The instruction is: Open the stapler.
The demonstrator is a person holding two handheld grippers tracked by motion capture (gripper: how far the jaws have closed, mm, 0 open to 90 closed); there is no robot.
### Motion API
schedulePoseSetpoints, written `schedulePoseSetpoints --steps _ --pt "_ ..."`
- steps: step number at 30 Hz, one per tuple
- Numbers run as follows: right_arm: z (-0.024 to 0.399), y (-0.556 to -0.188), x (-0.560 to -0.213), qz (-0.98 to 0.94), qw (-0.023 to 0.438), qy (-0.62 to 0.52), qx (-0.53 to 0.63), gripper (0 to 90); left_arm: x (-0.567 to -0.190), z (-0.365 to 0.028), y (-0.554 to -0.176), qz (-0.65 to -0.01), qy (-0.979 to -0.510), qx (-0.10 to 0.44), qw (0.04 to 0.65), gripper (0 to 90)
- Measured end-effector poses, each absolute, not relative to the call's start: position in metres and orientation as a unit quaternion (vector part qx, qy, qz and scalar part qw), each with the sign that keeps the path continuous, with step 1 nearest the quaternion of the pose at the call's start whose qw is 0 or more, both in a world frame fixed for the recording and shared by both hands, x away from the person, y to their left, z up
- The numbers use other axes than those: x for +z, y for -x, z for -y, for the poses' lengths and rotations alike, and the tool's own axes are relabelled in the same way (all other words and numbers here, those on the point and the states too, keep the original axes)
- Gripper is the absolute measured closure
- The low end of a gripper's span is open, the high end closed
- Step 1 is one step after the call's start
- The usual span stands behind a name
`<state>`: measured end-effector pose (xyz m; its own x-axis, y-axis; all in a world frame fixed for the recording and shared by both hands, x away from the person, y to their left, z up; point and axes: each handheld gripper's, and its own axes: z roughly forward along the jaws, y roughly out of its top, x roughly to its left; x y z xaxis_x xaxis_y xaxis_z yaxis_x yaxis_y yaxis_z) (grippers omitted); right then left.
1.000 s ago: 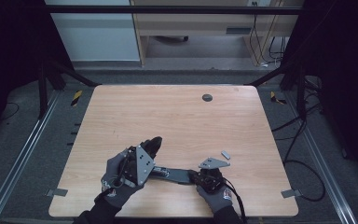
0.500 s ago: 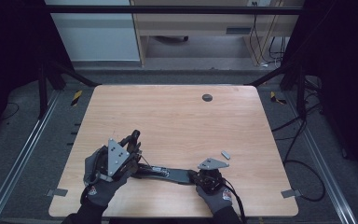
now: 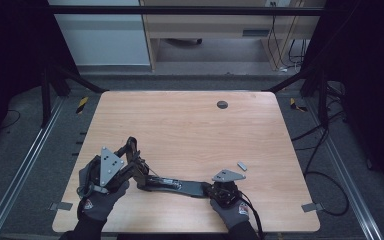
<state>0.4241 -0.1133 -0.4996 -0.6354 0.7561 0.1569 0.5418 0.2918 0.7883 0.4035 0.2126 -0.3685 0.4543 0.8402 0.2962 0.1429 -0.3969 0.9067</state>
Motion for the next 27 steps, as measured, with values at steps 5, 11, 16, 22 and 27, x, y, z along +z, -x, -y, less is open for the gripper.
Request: schedulePoseSetpoints --steps 5,11,16,22,27 --pt "0.113 -0.424 -0.5 -0.793 0.124 -0.41 0.434 90.0 -0.369 -0.22 -0.404 -0.348 -0.729 0.395 0.437 61.0" --pt "0.114 -0.424 -0.5 -0.793 0.124 -0.409 0.434 90.0 -0.371 -0.227 -0.405 -0.352 -0.725 0.393 0.442 60.3" --pt "0.114 -0.424 -0.5 -0.793 0.123 -0.41 0.434 90.0 -0.373 -0.232 -0.405 -0.35 -0.722 0.394 0.448 59.8" --pt "0.114 -0.424 -0.5 -0.794 0.124 -0.409 0.433 90.0 -0.373 -0.236 -0.405 -0.354 -0.719 0.395 0.449 59.2" --pt "0.114 -0.424 -0.5 -0.794 0.123 -0.409 0.433 90.0 -0.374 -0.24 -0.406 -0.357 -0.717 0.395 0.45 58.9"
